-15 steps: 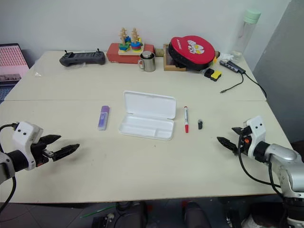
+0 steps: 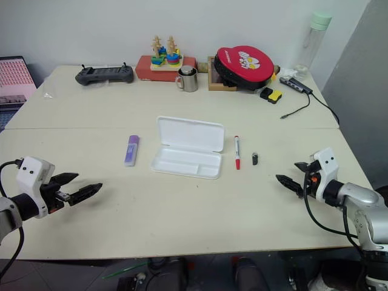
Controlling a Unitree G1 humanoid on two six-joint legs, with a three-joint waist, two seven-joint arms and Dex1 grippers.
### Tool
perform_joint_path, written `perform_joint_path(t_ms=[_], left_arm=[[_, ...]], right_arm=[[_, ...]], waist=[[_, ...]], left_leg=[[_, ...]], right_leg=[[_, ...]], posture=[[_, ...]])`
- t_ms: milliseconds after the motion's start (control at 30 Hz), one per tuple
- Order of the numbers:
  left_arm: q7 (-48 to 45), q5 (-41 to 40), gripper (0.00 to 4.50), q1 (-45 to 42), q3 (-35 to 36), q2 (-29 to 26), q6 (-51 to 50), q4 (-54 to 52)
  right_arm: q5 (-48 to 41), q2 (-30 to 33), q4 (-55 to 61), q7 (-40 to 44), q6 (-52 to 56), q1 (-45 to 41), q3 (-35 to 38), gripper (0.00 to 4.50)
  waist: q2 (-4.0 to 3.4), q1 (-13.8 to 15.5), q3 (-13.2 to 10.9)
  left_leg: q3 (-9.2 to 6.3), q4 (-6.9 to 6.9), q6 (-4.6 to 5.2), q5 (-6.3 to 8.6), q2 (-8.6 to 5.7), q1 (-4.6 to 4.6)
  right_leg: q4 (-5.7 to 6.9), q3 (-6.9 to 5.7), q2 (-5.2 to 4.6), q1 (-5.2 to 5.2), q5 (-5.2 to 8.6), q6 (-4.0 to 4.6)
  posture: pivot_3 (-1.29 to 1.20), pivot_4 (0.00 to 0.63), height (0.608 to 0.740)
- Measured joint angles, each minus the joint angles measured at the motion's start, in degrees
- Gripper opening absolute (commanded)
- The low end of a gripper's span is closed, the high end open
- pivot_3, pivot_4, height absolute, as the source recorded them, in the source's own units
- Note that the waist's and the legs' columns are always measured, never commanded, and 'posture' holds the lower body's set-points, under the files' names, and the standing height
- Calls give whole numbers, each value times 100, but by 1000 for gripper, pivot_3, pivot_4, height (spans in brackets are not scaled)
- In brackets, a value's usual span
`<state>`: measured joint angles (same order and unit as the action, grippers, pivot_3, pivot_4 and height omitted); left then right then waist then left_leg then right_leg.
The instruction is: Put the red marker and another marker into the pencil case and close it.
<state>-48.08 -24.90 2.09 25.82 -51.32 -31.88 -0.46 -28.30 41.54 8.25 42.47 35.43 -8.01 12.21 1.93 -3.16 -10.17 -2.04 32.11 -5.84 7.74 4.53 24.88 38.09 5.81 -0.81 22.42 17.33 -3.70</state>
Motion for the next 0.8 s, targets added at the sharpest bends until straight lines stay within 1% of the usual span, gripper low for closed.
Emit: perform_joint_path(t_ms=[167,433,600,700,767,800], left_arm=[[9,24,4500,0,-41,5,3,1],[11,90,4500,5,-62,6,13,0],[-4,108,4500,2,-64,6,12,-5],[-45,88,4500,-74,-169,6,-8,-181],[-201,-32,4500,-200,-373,6,-26,-520],[-321,-164,4500,-303,-445,6,-63,-664]], right_arm=[[-1,-2,0,6,9,-35,0,4485],[-6,-2,40,19,43,-34,0,4485],[-167,-2,338,21,231,-96,-3,4485],[-265,-61,537,-32,461,-589,-107,4485],[-271,-161,754,-120,653,-1097,-424,4485],[-171,-258,806,-177,769,-1356,-749,4485]], waist=[[0,0,0],[0,1,0],[0,2,0],[-1,-5,0],[0,-14,0],[3,-14,2]], left_leg=[[-1,3,0,0,0,-1],[-2,5,0,0,0,-1],[-3,7,0,0,0,-2],[-4,20,1,0,2,-2],[-6,38,1,0,4,-1],[-9,42,1,0,4,-2]], right_leg=[[2,0,0,-1,-14,-25],[2,0,1,-4,-16,-28],[3,0,1,-5,-17,-30],[8,0,3,-5,-18,-31],[15,1,6,-9,-16,-25],[17,1,7,-10,-12,-19]], posture=[[0,150,740],[0,150,740],[0,150,740],[0,150,740],[0,150,740],[0,150,740]])
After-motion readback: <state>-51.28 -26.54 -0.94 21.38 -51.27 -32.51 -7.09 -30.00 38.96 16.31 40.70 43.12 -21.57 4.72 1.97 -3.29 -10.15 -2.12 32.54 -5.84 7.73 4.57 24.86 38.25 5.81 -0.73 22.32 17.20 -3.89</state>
